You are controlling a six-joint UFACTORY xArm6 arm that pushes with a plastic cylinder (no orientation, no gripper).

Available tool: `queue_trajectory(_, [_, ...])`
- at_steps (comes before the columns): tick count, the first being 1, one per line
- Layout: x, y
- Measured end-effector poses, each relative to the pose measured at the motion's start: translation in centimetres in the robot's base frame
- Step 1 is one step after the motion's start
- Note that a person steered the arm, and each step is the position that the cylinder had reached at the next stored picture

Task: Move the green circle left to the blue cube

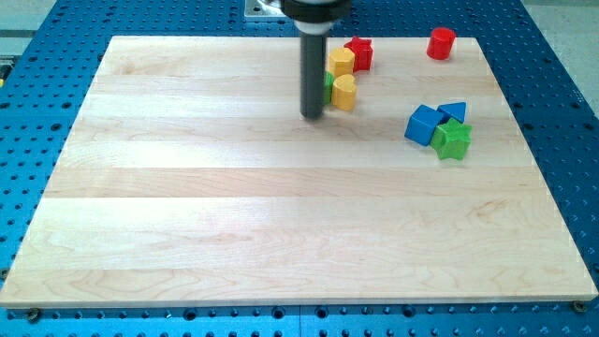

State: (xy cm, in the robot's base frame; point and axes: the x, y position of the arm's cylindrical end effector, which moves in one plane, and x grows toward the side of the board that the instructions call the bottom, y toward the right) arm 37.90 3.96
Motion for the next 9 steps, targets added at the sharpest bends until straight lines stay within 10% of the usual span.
queue_trajectory(4, [-3.3, -12.4])
queue_trajectory(9, [-4.5, -1.6])
